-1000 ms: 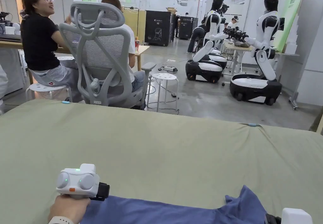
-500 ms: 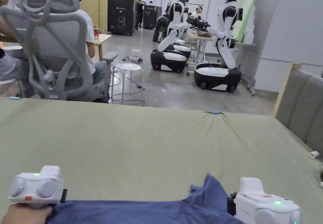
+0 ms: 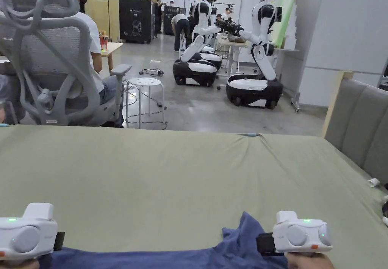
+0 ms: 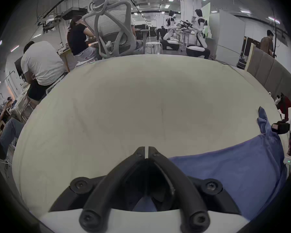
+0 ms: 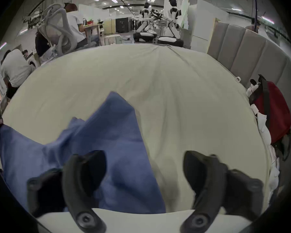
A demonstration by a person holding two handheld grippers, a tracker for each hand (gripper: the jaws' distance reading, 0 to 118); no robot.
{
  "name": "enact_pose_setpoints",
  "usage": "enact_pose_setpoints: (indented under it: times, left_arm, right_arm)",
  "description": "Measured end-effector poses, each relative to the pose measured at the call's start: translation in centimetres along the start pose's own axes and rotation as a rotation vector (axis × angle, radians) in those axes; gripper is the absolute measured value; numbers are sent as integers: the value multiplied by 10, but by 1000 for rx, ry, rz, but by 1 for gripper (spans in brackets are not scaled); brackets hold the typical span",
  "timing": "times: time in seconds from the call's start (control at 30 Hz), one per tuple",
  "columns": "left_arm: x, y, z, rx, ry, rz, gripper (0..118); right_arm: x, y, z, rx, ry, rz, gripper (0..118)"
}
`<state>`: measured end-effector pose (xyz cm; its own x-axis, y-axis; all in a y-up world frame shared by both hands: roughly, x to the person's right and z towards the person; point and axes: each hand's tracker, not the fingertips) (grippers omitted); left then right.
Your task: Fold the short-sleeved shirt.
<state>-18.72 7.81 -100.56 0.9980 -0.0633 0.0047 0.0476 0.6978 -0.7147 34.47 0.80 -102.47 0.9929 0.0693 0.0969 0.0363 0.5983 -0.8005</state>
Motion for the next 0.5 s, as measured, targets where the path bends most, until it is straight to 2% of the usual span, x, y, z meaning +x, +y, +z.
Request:
enact_pose_setpoints:
  times: [0.03,0.07,0.1,0.13,0.17,0.23,0.33,0.5]
  left_arm:
    - [-2,-1,-4,-4,2,-3,0]
    - [-2,-1,-4,-7,3,-6,0]
    - [-1,-1,-5,-14,3,-8,0]
    - [-1,-2,-4,-17,3,-9,0]
    - [-1,-3,-4,-18,0,-7,0]
    - [-2,-3,3,-8,-6,6,0]
    - [-7,-4,26,27,5,-1,0]
    - [-28,-14,95,113,-7,23,0]
  right_arm:
    - [-1,-6,-3,-51,0,12,82]
    - [-3,-12,-7,-111,30,12,60]
    - [-5,-19,-2,-79,58,11,45]
    - [-8,-19,7,-7,8,37,39]
    - [-10,-18,10,-38,31,26,0]
    - [-8,-17,26,10,21,67,0]
    - [-4,-14,65,110,26,50,0]
    - [2,-26,163,281,24,78,0]
